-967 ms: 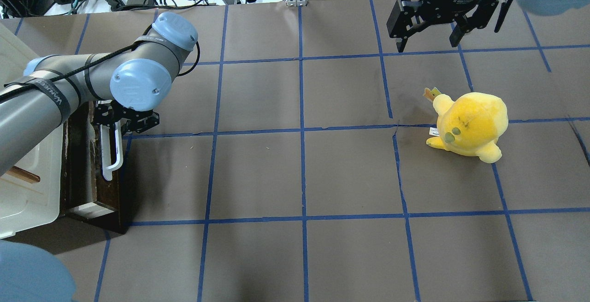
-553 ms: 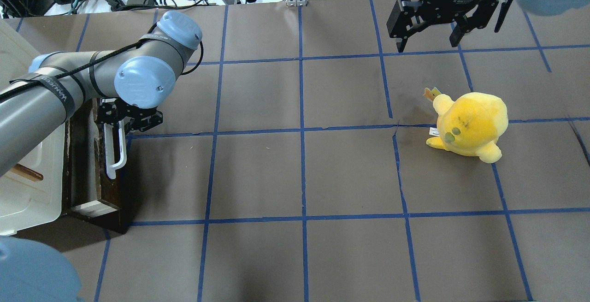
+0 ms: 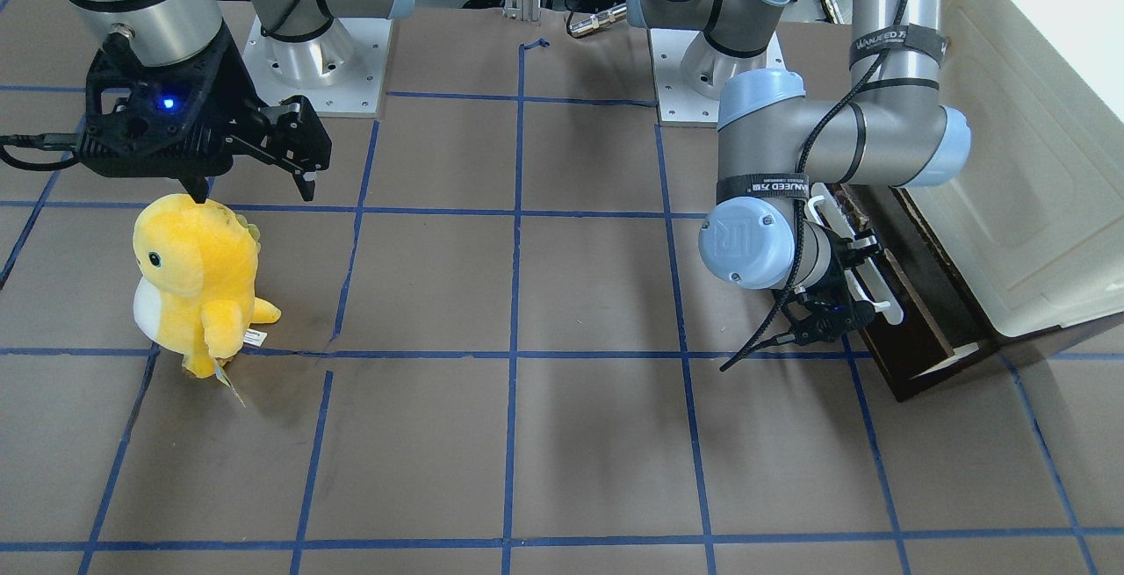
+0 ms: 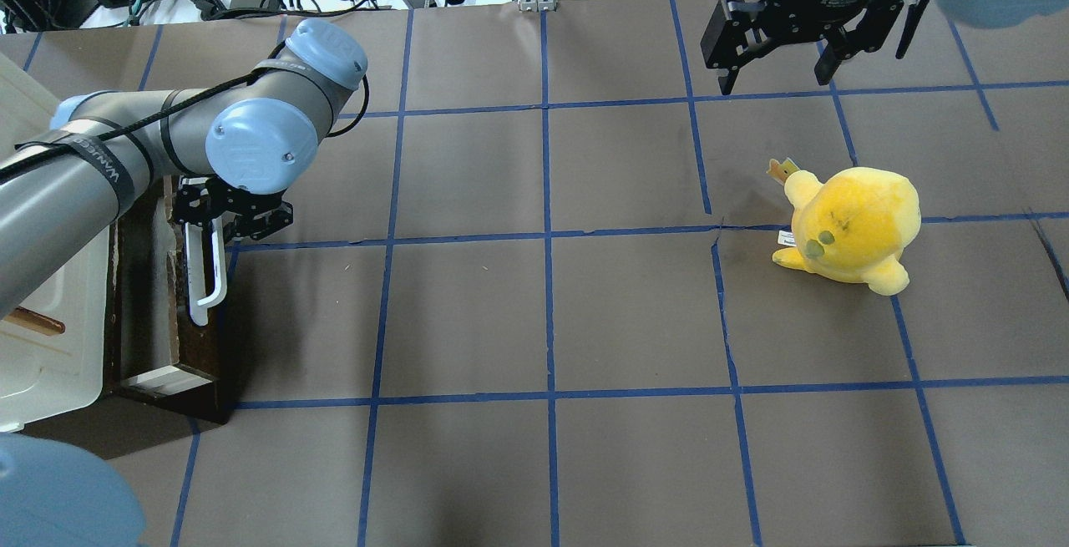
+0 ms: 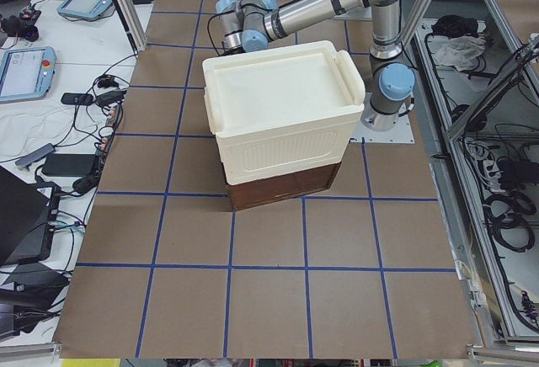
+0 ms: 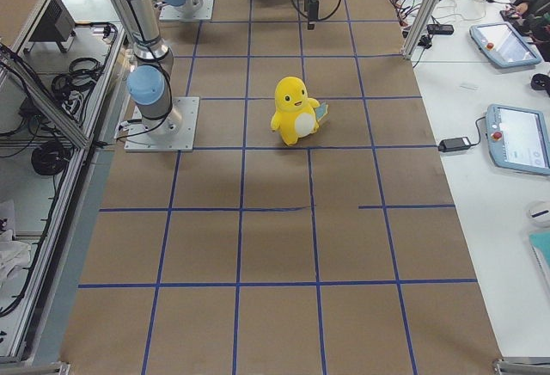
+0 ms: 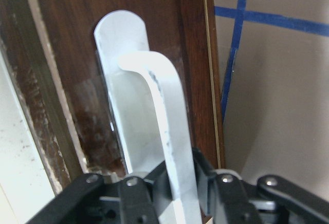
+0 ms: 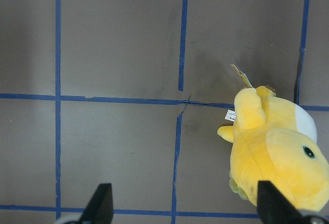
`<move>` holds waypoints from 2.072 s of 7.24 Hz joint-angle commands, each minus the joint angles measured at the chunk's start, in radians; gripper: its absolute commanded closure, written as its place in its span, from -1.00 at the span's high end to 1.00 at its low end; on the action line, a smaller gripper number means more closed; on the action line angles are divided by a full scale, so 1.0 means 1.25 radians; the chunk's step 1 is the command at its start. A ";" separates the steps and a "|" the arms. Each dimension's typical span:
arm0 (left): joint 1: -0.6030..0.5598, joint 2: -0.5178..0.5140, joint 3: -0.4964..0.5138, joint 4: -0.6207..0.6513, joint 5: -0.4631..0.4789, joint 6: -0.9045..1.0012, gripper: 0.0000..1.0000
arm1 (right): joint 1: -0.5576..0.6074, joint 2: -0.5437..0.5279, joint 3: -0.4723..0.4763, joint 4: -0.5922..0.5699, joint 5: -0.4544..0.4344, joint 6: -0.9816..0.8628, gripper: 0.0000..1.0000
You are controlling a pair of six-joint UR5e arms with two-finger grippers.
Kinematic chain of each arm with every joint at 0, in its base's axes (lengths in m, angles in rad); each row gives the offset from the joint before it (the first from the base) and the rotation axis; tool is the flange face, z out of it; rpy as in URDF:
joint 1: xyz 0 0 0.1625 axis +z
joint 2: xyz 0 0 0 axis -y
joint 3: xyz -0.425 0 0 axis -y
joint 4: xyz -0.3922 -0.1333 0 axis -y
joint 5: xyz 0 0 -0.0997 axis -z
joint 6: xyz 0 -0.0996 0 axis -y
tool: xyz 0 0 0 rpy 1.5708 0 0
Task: Pull drawer sideways
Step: 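Pull the handle with the left gripper, sliding the drawer out, then keep pulling the drawer outward with the left gripper toward the table center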
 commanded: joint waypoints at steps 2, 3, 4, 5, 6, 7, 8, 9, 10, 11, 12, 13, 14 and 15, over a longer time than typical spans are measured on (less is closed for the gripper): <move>0.001 -0.007 -0.001 -0.003 0.000 -0.004 -1.00 | 0.000 0.000 0.000 0.000 0.001 0.000 1.00; 0.001 -0.010 -0.001 -0.003 0.001 -0.004 -1.00 | 0.000 0.000 0.000 0.000 0.000 0.000 1.00; 0.001 -0.020 0.000 -0.003 0.001 -0.004 -1.00 | 0.000 0.000 0.000 0.000 0.000 0.000 1.00; 0.000 -0.021 0.000 -0.003 0.001 -0.004 -1.00 | 0.000 0.000 0.000 0.000 0.001 0.000 1.00; 0.000 -0.022 0.000 -0.003 0.001 -0.004 -1.00 | 0.000 0.000 0.000 0.000 0.001 0.000 1.00; 0.000 -0.023 0.005 -0.003 0.000 -0.004 -1.00 | 0.000 0.000 0.000 0.000 0.001 0.000 1.00; 0.000 -0.025 0.005 -0.003 -0.001 -0.004 -1.00 | 0.000 0.000 0.000 0.000 0.001 0.000 1.00; 0.000 -0.026 0.011 -0.003 -0.006 -0.004 -1.00 | 0.000 0.000 0.000 0.000 0.001 0.000 1.00; -0.002 -0.026 0.016 -0.005 -0.009 -0.004 -1.00 | 0.000 0.000 0.000 0.000 0.000 -0.001 1.00; -0.004 -0.026 0.021 -0.008 -0.009 -0.004 -1.00 | 0.000 0.000 0.000 0.000 0.000 0.000 1.00; -0.012 -0.028 0.025 -0.009 -0.009 -0.004 -1.00 | 0.000 0.000 0.000 0.000 0.001 0.000 1.00; -0.013 -0.029 0.026 -0.009 -0.009 -0.005 -1.00 | 0.000 0.000 0.000 0.000 0.001 0.000 1.00; -0.015 -0.029 0.026 -0.009 -0.009 -0.005 -1.00 | 0.000 0.000 0.000 0.000 0.000 0.000 1.00; -0.015 -0.029 0.026 -0.010 -0.007 -0.005 -1.00 | 0.000 0.000 0.000 0.000 0.000 0.000 1.00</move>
